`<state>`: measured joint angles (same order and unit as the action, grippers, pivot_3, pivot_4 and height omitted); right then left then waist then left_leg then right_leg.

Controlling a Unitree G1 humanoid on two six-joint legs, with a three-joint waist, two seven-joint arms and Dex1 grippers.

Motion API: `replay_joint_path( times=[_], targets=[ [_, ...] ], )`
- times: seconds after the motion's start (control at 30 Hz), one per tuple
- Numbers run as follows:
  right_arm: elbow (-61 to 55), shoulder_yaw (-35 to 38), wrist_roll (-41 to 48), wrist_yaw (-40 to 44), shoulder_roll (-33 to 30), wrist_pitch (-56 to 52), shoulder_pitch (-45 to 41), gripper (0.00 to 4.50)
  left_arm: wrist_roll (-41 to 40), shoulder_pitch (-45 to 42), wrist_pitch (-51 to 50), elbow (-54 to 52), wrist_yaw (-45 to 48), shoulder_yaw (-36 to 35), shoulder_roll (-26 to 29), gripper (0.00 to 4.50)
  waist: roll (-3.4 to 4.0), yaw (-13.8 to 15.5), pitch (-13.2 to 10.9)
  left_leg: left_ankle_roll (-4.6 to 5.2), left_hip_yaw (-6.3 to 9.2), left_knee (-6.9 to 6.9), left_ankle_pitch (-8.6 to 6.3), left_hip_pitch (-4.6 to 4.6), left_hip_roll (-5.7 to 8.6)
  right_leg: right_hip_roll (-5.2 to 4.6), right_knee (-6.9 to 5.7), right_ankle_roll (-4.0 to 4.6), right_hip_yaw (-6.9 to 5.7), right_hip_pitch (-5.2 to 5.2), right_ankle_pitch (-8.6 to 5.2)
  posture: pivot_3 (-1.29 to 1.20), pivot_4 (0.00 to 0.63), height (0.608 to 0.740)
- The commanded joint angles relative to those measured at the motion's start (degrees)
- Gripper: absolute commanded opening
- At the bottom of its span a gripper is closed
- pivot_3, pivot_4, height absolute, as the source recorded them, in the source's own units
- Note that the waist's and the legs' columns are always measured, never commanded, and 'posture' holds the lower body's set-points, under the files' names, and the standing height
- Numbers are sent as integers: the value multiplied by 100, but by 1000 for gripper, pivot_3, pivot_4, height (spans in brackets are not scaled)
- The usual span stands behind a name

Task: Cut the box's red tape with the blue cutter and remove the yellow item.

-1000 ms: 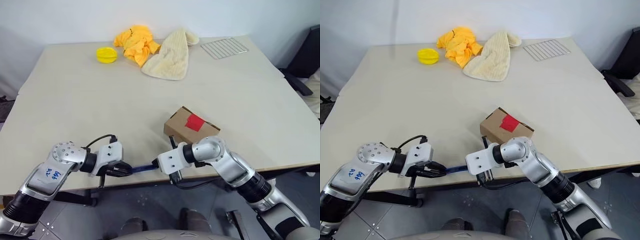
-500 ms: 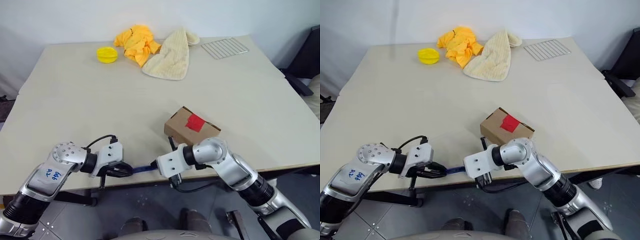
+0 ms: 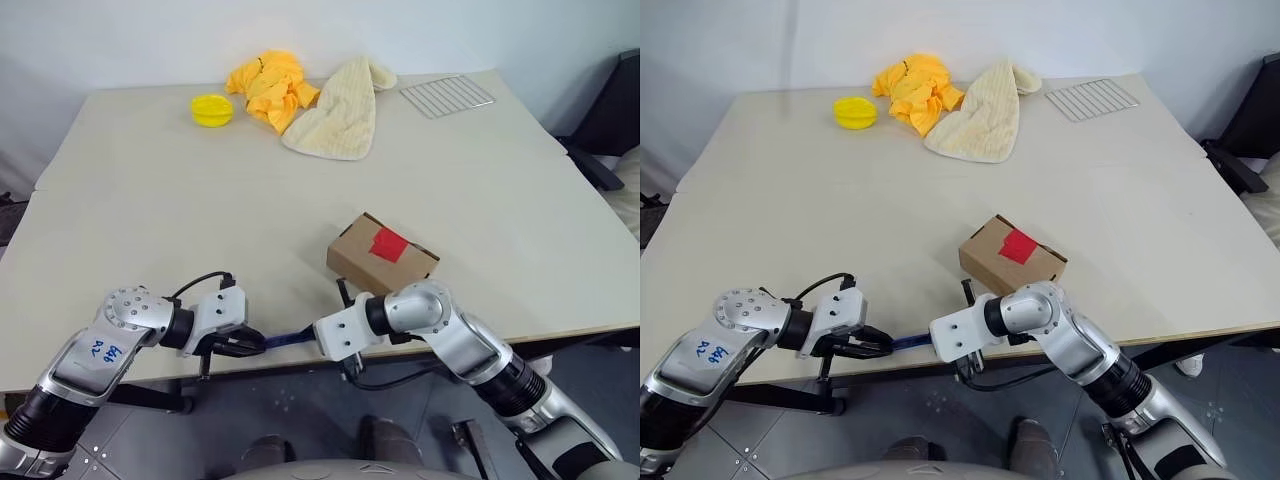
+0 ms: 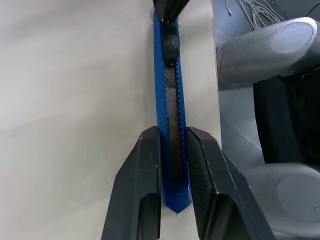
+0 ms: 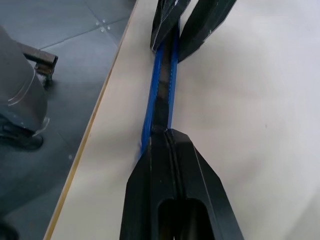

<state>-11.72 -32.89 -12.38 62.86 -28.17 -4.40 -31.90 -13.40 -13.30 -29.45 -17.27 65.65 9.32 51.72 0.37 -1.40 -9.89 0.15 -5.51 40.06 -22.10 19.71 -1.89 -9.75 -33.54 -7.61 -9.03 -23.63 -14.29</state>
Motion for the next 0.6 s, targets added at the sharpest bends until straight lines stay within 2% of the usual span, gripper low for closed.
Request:
replay_joint_path(
  times=[0.03, 0.2, 0.6],
  targets=[
    [58, -181, -42, 24, 101, 74, 54, 10, 65, 171, -93, -28, 22, 245, 5, 455, 0, -3, 0, 0, 0, 0, 0, 0, 0, 0, 0, 0, 0, 0, 0, 0, 150, 740],
    [130, -301, -100, -16, 243, 112, 75, 10, 70, 178, -101, -42, -2, 231, -3, 455, 0, -6, 0, 0, 0, 0, 0, -1, 0, 0, 0, 0, 0, 0, 0, 0, 150, 740],
    [822, -536, -322, -334, 1026, 267, -288, 10, 61, 234, -109, -105, -62, 198, -10, 455, 1, -15, 0, 0, -1, -1, 0, -5, 0, 0, -3, 1, 1, 2, 0, 0, 150, 740]
  ],
)
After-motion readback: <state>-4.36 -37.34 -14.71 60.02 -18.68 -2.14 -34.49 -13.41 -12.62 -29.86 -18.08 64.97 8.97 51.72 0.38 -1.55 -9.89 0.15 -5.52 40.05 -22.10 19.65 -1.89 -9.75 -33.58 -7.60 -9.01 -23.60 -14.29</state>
